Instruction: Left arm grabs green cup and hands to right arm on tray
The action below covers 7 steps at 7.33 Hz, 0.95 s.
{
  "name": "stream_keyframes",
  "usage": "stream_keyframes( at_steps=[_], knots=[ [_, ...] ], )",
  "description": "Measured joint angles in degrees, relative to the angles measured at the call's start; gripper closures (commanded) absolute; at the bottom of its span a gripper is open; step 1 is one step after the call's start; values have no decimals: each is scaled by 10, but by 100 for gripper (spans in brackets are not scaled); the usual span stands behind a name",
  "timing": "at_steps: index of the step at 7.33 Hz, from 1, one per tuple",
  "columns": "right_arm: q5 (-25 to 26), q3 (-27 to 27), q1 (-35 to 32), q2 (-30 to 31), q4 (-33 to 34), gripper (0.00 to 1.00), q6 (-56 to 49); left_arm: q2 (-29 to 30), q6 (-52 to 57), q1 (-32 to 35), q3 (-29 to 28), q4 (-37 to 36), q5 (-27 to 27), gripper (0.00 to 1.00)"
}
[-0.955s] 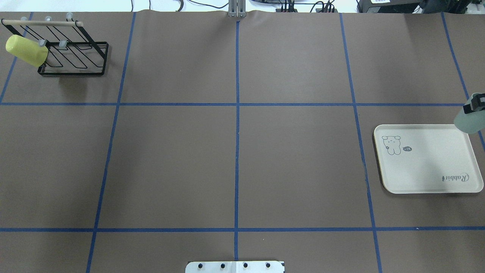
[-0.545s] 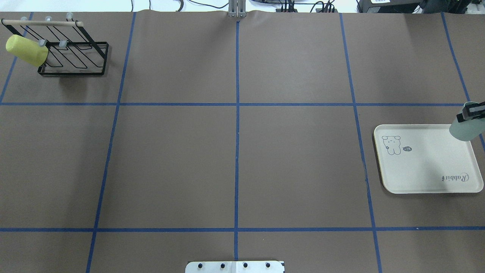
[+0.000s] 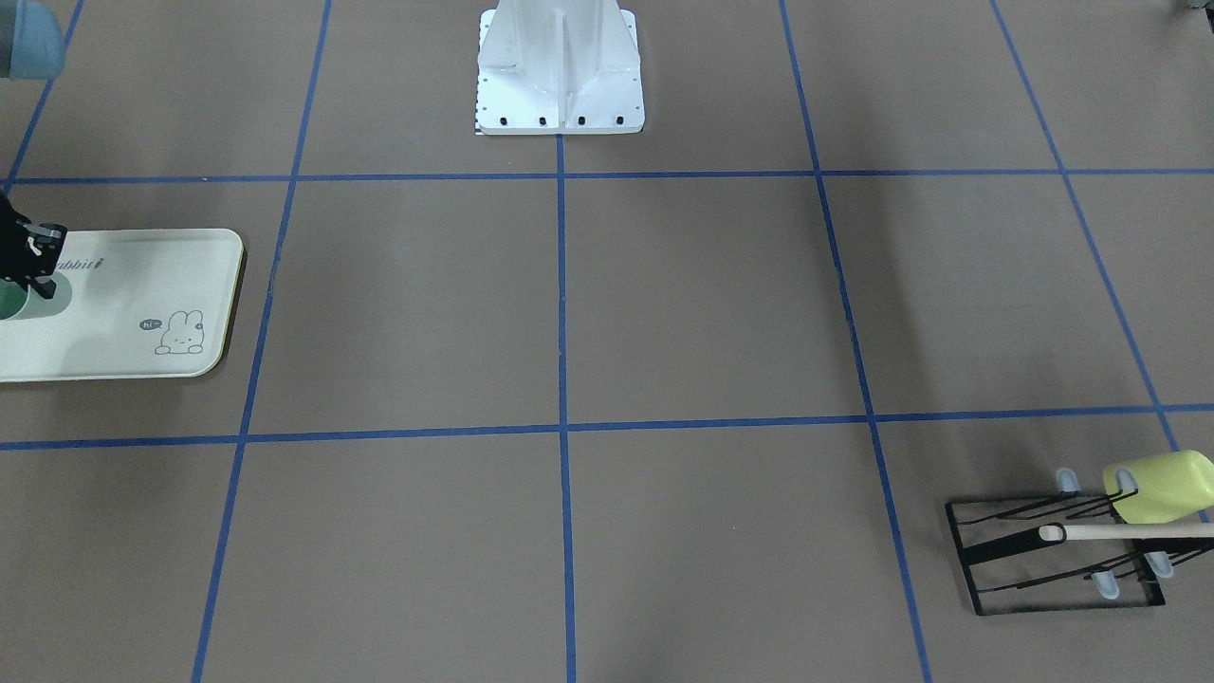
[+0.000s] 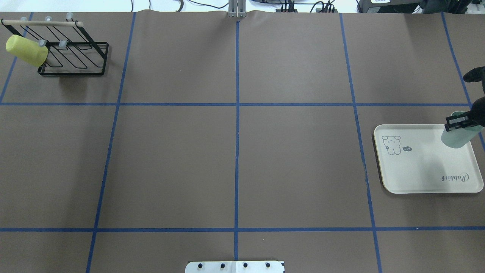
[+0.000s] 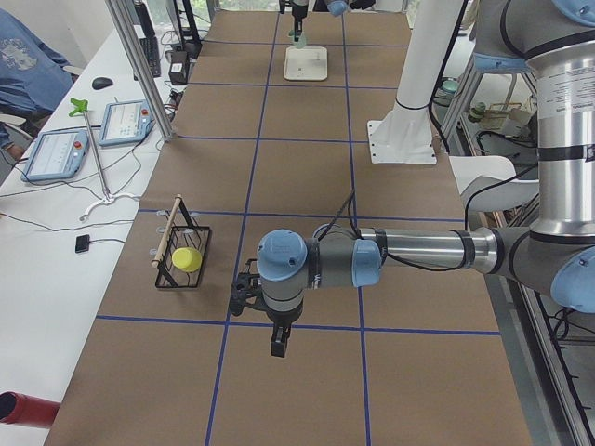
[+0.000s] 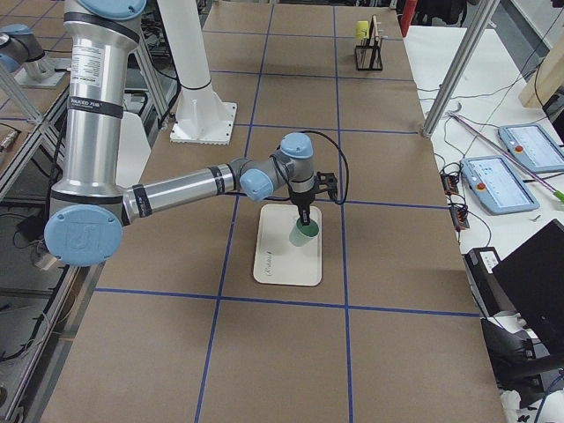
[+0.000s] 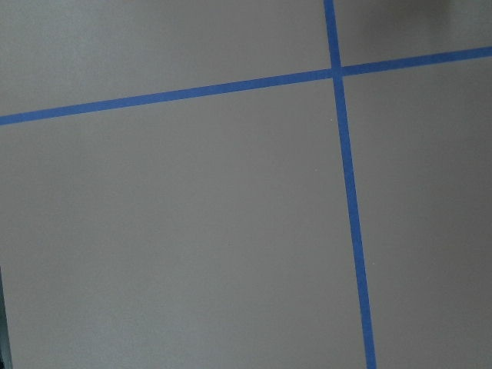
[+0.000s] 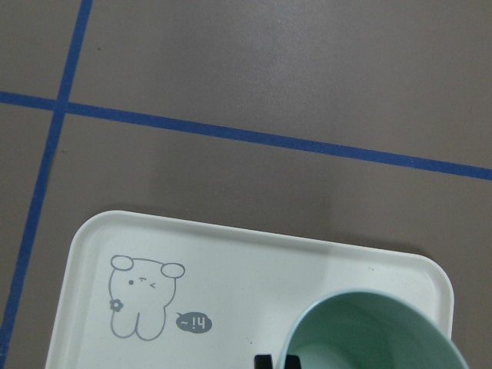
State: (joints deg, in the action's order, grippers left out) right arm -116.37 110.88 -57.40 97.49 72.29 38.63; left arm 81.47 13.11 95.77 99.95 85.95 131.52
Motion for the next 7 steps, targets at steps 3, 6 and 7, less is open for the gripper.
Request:
stream_keyframes(
  at_steps=[3,6,7],
  knots=[
    [71,-2,40,26,-89,100,127,2,0,-1,-1,1,0,0],
    [147,-1,71,62,-151,100,208,2,0,-1,-3,1,1,0],
    [180,-1,94,66,-161,100,237,2,1,-1,-3,1,1,0]
  ],
)
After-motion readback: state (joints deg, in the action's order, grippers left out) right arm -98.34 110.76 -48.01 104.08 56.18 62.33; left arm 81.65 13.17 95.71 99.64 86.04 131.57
